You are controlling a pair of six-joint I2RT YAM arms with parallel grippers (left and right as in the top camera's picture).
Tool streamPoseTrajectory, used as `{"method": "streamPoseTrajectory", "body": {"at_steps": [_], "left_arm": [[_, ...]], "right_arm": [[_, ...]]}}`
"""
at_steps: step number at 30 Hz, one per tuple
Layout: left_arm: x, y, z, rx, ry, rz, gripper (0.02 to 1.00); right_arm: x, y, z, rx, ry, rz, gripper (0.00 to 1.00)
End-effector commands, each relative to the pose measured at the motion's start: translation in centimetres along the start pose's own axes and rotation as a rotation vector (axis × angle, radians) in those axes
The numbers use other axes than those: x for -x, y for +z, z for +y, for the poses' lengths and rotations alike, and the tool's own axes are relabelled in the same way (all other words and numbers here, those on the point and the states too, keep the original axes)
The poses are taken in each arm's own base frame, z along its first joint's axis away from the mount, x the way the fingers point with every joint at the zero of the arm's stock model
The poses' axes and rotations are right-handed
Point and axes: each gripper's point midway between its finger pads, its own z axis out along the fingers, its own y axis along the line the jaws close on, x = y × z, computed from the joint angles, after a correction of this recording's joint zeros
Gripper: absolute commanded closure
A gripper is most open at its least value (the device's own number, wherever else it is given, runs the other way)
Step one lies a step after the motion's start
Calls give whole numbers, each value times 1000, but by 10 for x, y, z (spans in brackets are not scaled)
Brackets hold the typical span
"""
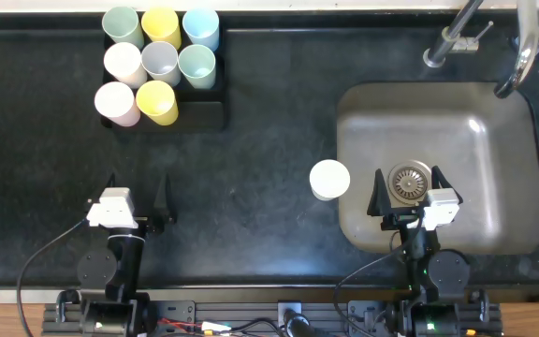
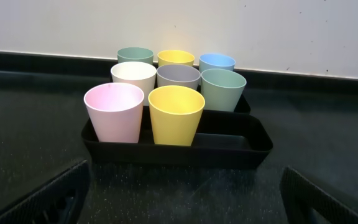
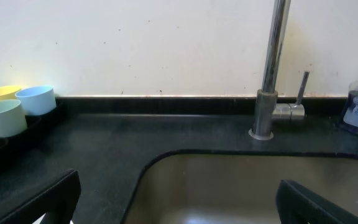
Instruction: Store Cups
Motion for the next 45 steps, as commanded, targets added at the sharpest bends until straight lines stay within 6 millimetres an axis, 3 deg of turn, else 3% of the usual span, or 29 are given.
{"method": "streamPoseTrajectory", "body": {"at_steps": [1,31,35,40,45], "left_arm": [[1,-1,1,9,22,-7,20],[1,-1,1,9,22,-7,20],[1,-1,1,9,22,-7,20],[1,-1,1,9,22,-7,20],[1,-1,1,9,22,-7,20]], "right_arm": [[-4,0,1,8,-3,1,3],[-2,0,2,8,-3,1,5],[20,-6,4,12,-3,8,5],[68,-8,14,39,5,101,5],[103,21,18,37,24,339,3]]}}
